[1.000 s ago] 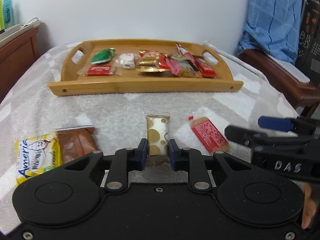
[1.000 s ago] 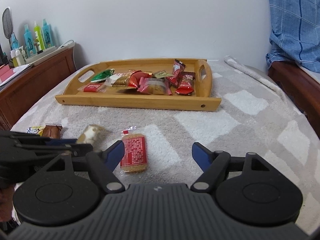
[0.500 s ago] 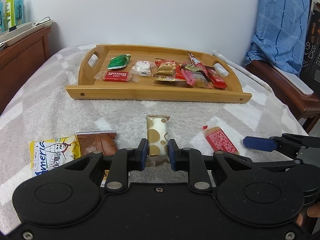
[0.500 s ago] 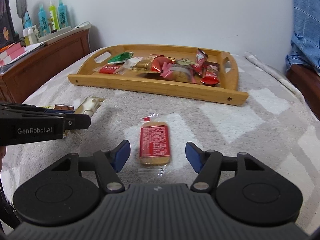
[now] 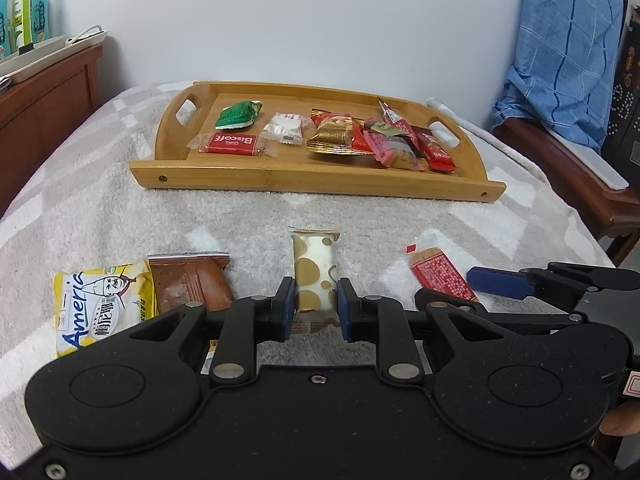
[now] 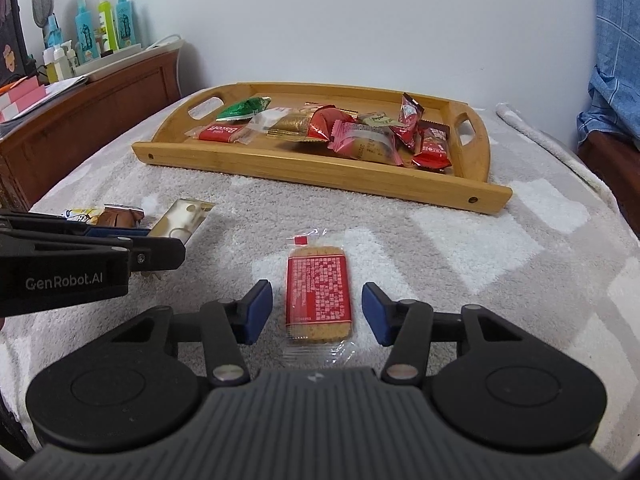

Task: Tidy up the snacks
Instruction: 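Grasp the white-gold bar with the left tool while the right tool grasps the red biscuit pack, then lift the white-gold bar with the left tool while the right tool lifts the biscuit pack toward the tray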

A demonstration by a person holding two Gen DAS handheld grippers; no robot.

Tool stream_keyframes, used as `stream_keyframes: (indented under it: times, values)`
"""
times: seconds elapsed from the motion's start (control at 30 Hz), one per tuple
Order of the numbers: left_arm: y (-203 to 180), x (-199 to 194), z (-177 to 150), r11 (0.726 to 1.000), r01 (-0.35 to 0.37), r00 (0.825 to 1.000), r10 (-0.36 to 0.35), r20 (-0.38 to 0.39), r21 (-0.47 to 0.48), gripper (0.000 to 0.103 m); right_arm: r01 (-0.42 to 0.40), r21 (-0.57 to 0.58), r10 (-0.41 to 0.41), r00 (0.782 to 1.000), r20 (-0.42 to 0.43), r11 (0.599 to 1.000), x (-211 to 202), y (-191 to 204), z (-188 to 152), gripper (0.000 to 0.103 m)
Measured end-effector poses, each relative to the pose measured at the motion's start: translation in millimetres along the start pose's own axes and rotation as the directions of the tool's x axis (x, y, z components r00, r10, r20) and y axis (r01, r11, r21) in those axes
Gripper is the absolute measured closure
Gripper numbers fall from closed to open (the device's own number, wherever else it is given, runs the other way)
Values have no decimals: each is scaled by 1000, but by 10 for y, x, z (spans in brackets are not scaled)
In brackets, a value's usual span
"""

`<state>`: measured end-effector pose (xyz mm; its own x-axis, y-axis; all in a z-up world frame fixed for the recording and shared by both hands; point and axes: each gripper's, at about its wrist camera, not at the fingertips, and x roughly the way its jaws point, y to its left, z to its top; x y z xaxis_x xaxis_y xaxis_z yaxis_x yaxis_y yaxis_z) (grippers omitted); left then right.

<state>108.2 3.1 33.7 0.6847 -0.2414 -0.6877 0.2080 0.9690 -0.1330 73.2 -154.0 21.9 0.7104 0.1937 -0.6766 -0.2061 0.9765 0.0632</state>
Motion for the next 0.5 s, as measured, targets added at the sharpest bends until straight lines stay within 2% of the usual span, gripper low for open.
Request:
stream_keyframes:
  times: [0.5]
  values:
    - [-12, -10, -1, 1000, 0, 1000, 0, 1, -9, 82, 18, 30, -19, 1000, 18, 999, -34, -24, -2, 64]
